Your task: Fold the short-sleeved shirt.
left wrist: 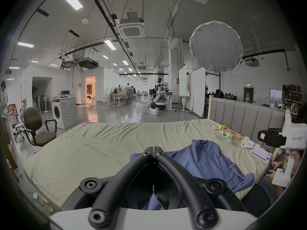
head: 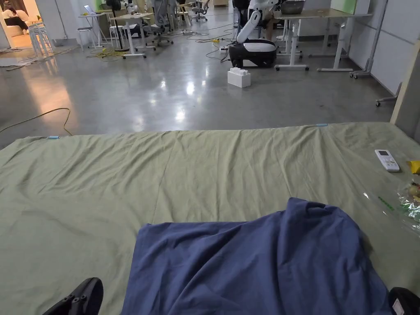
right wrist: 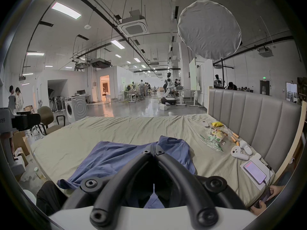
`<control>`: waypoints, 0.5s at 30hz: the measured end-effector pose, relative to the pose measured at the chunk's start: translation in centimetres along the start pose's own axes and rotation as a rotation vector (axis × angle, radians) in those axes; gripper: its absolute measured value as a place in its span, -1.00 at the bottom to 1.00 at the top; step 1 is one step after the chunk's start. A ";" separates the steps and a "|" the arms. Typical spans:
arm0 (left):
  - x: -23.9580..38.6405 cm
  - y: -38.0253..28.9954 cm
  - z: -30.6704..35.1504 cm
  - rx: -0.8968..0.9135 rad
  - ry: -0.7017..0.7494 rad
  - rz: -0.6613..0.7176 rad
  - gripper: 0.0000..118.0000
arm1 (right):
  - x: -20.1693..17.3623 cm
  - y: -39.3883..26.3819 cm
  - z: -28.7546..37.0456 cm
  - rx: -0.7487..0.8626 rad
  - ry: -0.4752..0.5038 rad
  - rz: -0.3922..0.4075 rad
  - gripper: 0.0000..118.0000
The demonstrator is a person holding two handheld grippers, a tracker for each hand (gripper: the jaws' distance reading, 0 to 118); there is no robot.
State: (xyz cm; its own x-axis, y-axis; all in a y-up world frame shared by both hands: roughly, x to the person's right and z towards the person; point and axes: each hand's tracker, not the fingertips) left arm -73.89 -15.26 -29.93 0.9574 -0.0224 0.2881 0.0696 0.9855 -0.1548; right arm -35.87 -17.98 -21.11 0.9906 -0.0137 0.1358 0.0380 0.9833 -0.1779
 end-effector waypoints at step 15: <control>-2.6 -6.9 -2.5 -0.300 0.007 0.105 -0.67 | 0.4 -1.8 -0.6 -0.070 0.023 -0.051 -1.00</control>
State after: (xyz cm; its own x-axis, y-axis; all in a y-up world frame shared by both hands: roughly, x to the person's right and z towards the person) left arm -76.14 -22.47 -31.94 0.9654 0.0752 0.2495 0.0484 0.8890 -0.4552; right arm -35.48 -19.82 -21.29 0.9899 -0.0680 0.1241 0.0964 0.9661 -0.2395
